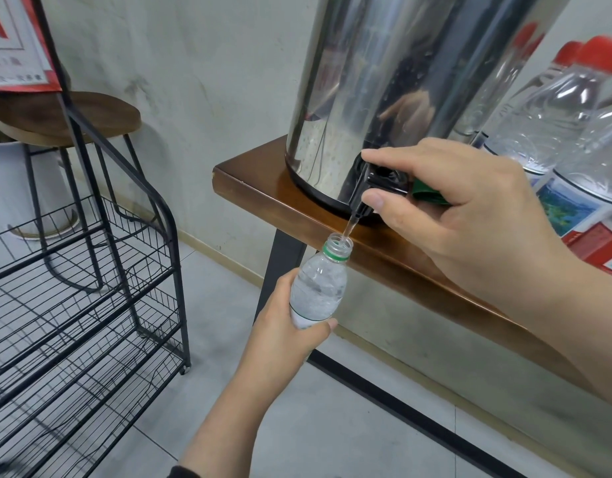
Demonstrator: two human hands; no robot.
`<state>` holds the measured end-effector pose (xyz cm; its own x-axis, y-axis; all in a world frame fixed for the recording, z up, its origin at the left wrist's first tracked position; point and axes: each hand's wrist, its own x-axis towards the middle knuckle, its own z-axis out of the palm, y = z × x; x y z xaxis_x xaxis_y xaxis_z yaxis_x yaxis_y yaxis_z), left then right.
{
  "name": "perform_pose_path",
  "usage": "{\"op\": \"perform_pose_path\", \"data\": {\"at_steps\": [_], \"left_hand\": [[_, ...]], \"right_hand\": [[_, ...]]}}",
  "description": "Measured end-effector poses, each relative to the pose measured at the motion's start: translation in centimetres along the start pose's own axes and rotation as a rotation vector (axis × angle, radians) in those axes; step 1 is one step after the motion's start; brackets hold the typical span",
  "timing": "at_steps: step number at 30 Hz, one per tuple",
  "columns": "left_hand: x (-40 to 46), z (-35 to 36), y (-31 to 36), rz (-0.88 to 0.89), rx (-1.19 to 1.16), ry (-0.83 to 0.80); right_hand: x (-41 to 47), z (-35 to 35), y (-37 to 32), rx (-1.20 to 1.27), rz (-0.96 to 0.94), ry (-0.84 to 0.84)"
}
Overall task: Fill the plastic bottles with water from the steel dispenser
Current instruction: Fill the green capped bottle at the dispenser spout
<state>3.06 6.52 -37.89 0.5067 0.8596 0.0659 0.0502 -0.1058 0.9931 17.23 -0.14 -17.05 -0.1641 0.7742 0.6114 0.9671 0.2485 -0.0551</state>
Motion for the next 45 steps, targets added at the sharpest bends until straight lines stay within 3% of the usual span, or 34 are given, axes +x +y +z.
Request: {"op": "perform_pose_path", "data": {"at_steps": [36,45], "left_hand": [[0.2,0.2,-0.2,-0.013,0.013,-0.002],[0.4,0.1,-0.1,-0.016,0.021,-0.003]], "right_hand": [[0.3,0.2,-0.8,-0.079,-0.016,0.073],[3.3,-0.8,-0.8,0.126,0.335,0.092]]}}
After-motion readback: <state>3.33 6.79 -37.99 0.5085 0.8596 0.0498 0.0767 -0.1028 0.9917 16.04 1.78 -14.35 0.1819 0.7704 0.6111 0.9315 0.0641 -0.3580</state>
